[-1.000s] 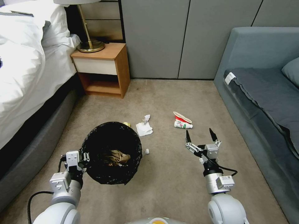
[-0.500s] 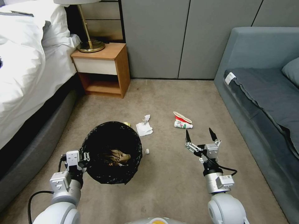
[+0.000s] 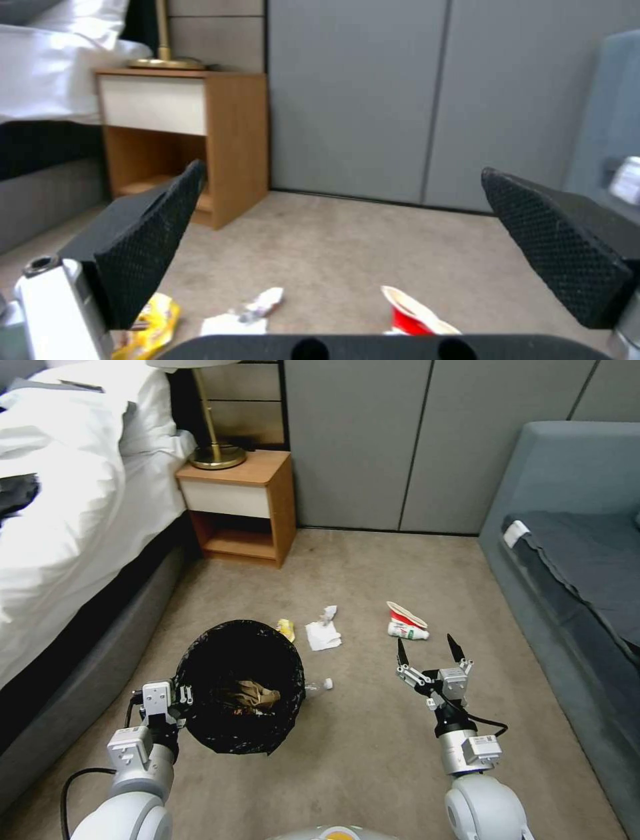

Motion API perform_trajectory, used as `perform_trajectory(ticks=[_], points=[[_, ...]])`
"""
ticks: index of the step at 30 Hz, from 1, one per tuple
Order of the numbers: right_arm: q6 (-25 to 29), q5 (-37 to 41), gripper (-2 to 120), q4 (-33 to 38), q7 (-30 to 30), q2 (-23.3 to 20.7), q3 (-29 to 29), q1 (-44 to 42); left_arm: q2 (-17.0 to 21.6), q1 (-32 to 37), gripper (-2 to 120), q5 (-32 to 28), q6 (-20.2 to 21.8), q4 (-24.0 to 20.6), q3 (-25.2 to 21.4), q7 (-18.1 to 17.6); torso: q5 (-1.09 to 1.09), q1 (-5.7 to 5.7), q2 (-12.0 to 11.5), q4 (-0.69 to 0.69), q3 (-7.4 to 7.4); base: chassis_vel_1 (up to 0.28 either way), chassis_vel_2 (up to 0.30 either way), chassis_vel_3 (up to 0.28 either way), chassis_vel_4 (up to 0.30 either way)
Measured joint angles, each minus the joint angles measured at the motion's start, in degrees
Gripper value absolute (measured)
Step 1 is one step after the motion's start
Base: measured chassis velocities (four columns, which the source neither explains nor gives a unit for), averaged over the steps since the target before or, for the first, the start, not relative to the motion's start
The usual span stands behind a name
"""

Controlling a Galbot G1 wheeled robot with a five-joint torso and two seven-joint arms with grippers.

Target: Pick up the trash bin, then pick up the garbage from the floor and place it into the trash bin.

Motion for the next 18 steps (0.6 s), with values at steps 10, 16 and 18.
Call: perform_trajectory(ticks=[10, 16, 18], points=[[0.00, -0.04, 100, 0.05, -0.09, 0.03, 0.01, -0.09, -0.08, 0.13, 1, -0.02, -0.03, 0.00, -0.04, 0.00, 0.00, 0.00, 0.00, 0.01, 0.00, 0.100, 0.100, 0.105, 0.101], [0.09, -0.11, 100, -0.19, -0.47, 0.01, 0.00, -0.09, -0.12, 0.09, 1, -0.06, -0.10, 0.18, -0.07, -0.05, 0.00, 0.00, 0.00, -0.01, 0.00, 0.054, 0.054, 0.040, 0.037], [0.15, -0.11, 100, -0.40, -0.65, -0.07, -0.02, 0.02, -0.13, 0.03, 1, -0.06, -0.11, 0.22, -0.07, -0.05, 0.00, 0.00, 0.00, -0.02, 0.00, 0.000, 0.000, 0.000, 0.000]])
